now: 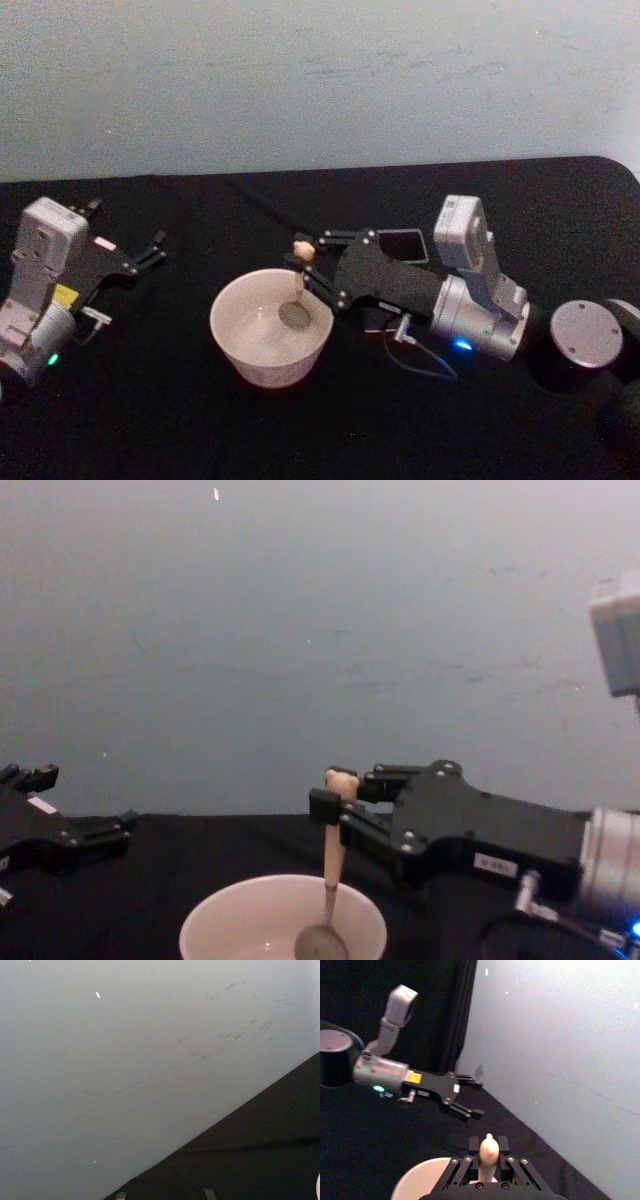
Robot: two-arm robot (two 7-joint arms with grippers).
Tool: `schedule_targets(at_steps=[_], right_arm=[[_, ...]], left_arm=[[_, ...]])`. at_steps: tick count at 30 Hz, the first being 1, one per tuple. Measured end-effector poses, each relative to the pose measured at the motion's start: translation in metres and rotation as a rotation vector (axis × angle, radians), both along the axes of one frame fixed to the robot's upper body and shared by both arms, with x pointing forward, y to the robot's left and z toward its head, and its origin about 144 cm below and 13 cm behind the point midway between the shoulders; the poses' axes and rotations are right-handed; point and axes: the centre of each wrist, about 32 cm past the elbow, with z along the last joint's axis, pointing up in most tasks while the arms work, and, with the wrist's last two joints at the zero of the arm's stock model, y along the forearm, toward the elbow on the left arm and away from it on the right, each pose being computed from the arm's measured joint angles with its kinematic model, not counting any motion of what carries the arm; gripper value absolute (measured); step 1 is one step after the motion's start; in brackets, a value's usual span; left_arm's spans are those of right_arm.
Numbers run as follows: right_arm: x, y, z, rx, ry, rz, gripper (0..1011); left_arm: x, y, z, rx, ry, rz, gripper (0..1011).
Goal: Pick up the stirring spoon with one hand, stir inside the cup, then place it back in its original position.
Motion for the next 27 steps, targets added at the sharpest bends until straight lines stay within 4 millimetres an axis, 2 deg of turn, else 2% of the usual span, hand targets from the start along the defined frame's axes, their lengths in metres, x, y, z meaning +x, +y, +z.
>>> schedule_targets(at_steps=[5, 13, 21, 27], right_arm=[[-0.010, -0.003, 0.001, 0.003, 0.018, 0.031, 215], [-0.019, 0.007, 0.001, 0.015, 0.036, 0.082, 215], [-0.009, 0.025, -0.001, 0.022, 0.031, 0.056, 215], [0.001, 0.028, -0.002, 0.018, 0.028, 0.006, 215]], left_arm=[[0.000, 0.000, 0.000, 0.000, 0.000, 0.000, 1001], [0.000, 0.000, 0.000, 0.000, 0.000, 0.000, 1001], [0.000, 0.000, 0.000, 0.000, 0.000, 0.000, 1001], [0.000, 0.000, 0.000, 0.000, 0.000, 0.000, 1001]])
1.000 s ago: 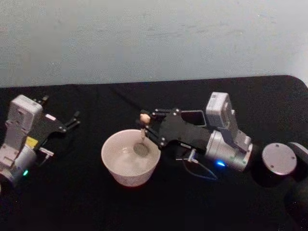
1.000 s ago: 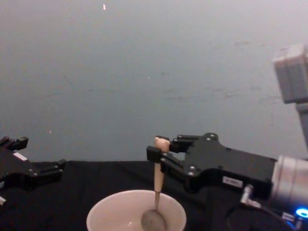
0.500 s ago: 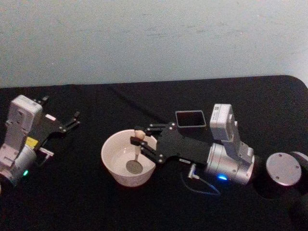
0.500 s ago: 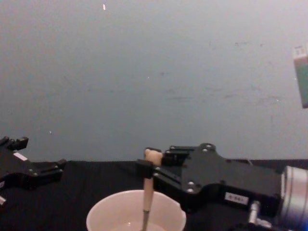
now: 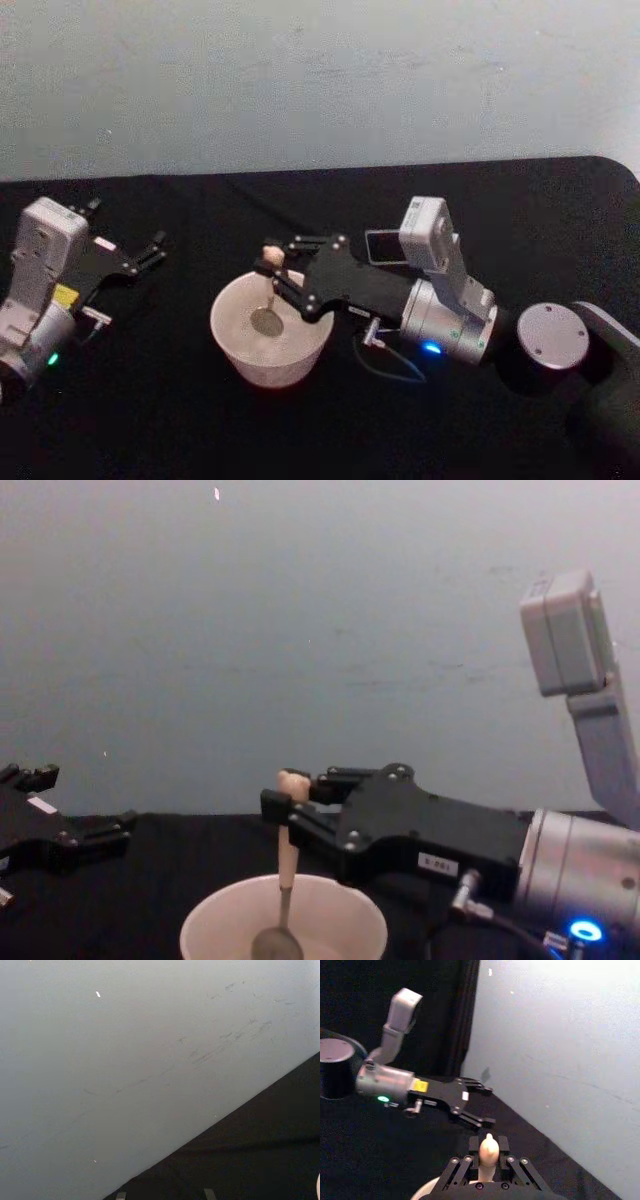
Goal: Pick up the stirring spoon with one hand, stir inside the cup, then place it back in its original position.
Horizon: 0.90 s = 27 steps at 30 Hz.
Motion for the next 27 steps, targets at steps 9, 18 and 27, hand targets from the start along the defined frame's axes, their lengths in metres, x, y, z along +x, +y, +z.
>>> schedule_targets(at_steps=[9, 18, 27], right_arm=[[0.005, -0.006, 0.000, -0.003, -0.005, -0.037, 215], [0.000, -0.018, 0.003, -0.015, -0.006, -0.035, 215], [-0.013, -0.025, 0.004, -0.021, 0.009, 0.011, 215]], left_arm=[[0.000, 0.000, 0.000, 0.000, 0.000, 0.000, 1001], [0.000, 0.000, 0.000, 0.000, 0.000, 0.000, 1001], [0.000, 0.000, 0.000, 0.000, 0.000, 0.000, 1001]])
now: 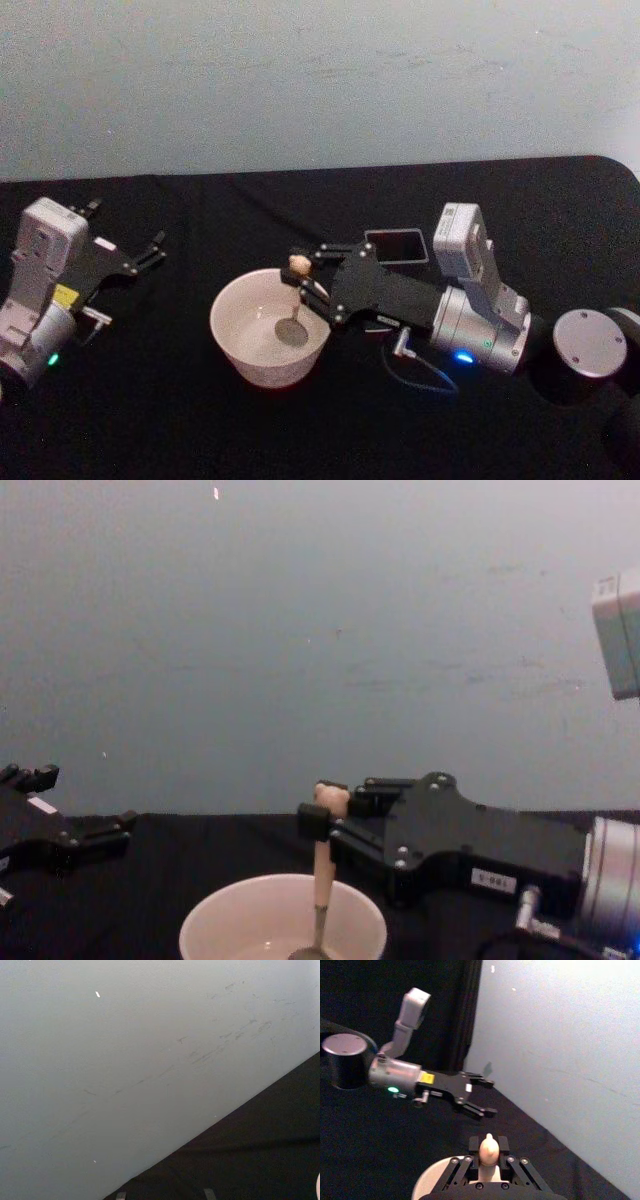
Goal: Pick up the stirring spoon with one hand, stir inside the cup, then place it back in its original position.
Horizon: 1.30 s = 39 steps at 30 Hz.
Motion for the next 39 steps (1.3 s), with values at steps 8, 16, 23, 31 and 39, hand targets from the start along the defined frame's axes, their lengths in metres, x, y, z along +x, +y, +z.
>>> schedule_targets(at_steps=[8, 16, 23, 31, 39], right_arm=[[-0.007, 0.013, 0.000, 0.009, 0.017, 0.058, 215], [0.004, 0.031, 0.000, 0.025, 0.016, 0.031, 215], [0.015, 0.033, 0.001, 0.029, 0.004, -0.029, 215], [0.020, 0.024, 0.002, 0.027, -0.002, -0.071, 215], [0.016, 0.014, 0.001, 0.023, 0.002, -0.079, 215]], left_arm=[[0.000, 0.000, 0.000, 0.000, 0.000, 0.000, 1001], [0.000, 0.000, 0.000, 0.000, 0.000, 0.000, 1001], [0.000, 0.000, 0.000, 0.000, 0.000, 0.000, 1001], [0.000, 0.000, 0.000, 0.000, 0.000, 0.000, 1001], [0.000, 0.000, 0.000, 0.000, 0.000, 0.000, 1001]])
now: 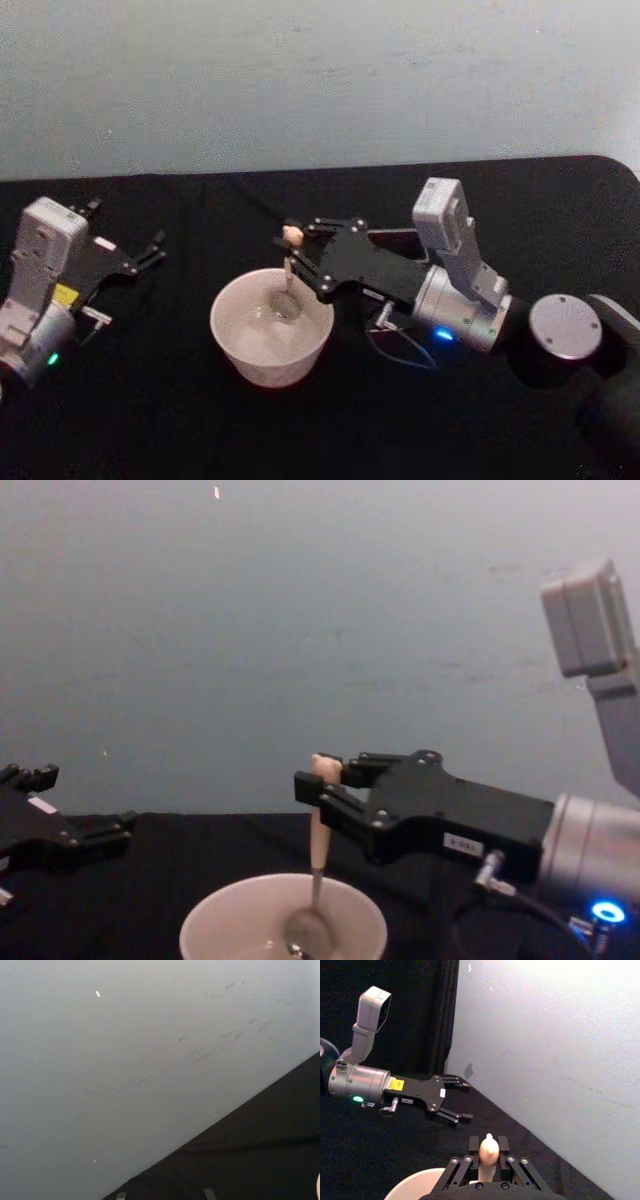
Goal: Pick up the stirring spoon with one hand, stir inside the cup, then place it back in its original position.
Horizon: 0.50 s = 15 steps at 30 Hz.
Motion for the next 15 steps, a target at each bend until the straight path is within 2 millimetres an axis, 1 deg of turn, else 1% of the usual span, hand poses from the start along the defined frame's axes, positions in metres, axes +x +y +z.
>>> schedule_targets(at_steps=[8, 15], right_arm=[[-0.012, -0.010, -0.002, -0.007, 0.018, 0.019, 215], [-0.022, -0.007, -0.003, -0.004, 0.036, 0.061, 215]], left_arm=[[0.000, 0.000, 0.000, 0.000, 0.000, 0.000, 1001], [0.000, 0.000, 0.000, 0.000, 0.000, 0.000, 1001]])
